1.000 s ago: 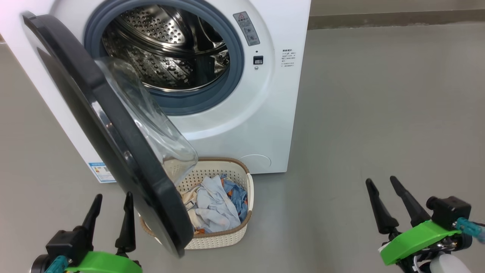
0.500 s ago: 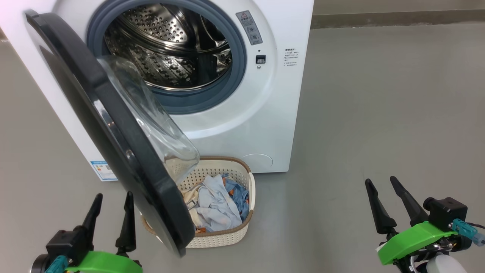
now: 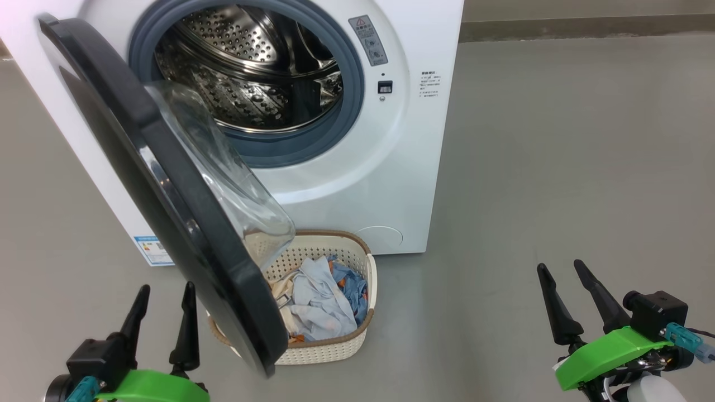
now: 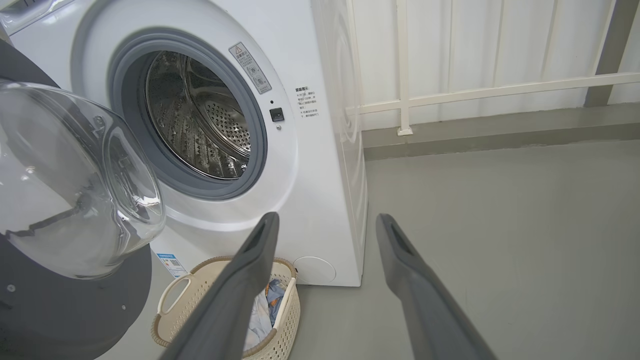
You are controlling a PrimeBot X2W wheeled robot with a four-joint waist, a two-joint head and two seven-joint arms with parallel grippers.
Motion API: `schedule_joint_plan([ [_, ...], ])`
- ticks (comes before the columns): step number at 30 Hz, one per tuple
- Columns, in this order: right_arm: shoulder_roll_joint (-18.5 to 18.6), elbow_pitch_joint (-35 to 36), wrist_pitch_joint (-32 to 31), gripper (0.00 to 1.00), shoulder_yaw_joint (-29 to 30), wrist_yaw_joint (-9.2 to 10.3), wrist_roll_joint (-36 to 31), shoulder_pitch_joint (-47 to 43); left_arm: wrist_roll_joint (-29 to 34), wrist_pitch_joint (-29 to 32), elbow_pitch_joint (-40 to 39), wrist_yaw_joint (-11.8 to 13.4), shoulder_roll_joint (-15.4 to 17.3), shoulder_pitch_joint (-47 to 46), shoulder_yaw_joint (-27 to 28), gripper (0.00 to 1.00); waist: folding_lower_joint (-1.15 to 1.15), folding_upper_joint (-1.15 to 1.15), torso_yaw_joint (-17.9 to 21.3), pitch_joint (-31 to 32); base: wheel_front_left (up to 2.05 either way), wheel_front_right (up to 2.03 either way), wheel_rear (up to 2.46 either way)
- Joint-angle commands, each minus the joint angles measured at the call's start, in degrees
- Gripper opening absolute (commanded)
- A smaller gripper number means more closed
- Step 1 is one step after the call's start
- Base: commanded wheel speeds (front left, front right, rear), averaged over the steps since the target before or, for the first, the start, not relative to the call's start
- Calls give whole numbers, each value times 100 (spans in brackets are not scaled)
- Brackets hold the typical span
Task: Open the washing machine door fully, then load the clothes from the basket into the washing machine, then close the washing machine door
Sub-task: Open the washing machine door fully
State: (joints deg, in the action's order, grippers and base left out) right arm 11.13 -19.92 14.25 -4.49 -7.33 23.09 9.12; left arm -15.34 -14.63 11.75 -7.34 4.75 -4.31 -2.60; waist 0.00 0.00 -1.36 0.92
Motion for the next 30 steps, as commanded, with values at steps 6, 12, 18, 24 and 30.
schedule_joint_plan([
  [6,24,153,72,100,-79,-16,-88,-23,33,-37,-110,-14,74,-124,215,100,0,0,-6,-6,0,0,0],
  [12,-3,156,73,100,-76,-16,-82,-29,20,-37,-97,-14,71,-154,214,0,0,0,-17,-31,0,0,0],
  [18,-49,138,73,100,-78,-16,-86,-28,-4,-37,-203,-14,98,-184,168,0,0,0,-47,-71,0,0,0],
  [24,-96,124,73,100,-93,-16,-94,-19,99,-37,-634,-5,92,-219,250,0,0,0,-88,-102,0,0,0],
  [30,-133,88,74,100,-123,-16,-88,-6,317,-37,-1461,73,39,-260,157,0,0,0,-163,-145,0,0,0],
])
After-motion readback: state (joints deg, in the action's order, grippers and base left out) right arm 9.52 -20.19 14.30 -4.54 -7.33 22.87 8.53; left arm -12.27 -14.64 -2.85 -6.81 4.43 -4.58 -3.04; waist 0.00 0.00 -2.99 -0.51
